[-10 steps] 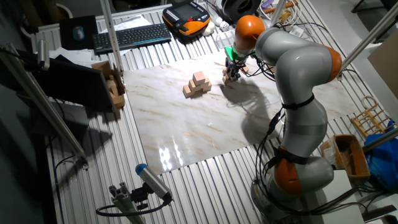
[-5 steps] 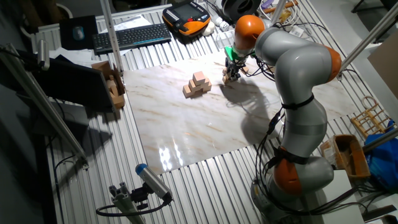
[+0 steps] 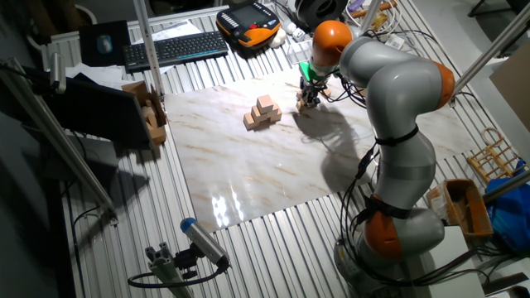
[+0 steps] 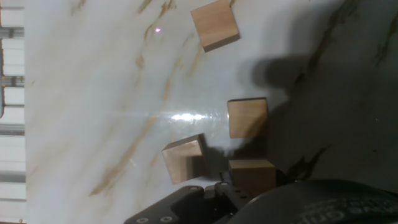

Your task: Stack the blocks into a pyramid shape

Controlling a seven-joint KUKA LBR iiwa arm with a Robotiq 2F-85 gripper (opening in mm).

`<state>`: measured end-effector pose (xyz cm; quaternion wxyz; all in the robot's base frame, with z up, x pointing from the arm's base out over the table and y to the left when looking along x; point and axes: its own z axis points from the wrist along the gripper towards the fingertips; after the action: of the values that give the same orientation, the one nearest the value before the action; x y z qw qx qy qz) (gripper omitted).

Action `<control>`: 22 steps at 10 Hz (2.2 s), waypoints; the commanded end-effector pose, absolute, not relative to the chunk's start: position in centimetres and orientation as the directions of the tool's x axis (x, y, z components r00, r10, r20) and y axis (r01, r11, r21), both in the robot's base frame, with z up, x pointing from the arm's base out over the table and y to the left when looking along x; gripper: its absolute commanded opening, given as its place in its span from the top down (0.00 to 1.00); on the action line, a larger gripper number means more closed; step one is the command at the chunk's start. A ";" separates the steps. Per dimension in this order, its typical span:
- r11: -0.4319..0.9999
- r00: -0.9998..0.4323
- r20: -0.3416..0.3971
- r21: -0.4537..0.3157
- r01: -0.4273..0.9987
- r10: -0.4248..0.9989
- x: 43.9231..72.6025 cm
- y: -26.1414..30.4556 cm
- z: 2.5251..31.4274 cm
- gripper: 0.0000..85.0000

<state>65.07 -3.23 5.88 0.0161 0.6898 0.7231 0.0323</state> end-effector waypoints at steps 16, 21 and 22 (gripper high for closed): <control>0.037 -0.039 0.024 0.069 0.997 0.999 65.0 -3.2 5.7 0.40; 0.039 -0.040 0.020 0.067 0.997 0.999 65.0 -3.2 5.7 0.40; 0.039 -0.040 0.020 0.067 0.997 0.999 65.0 -3.2 5.7 0.40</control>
<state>65.02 -3.22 5.71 0.0159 0.6925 0.7205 0.0313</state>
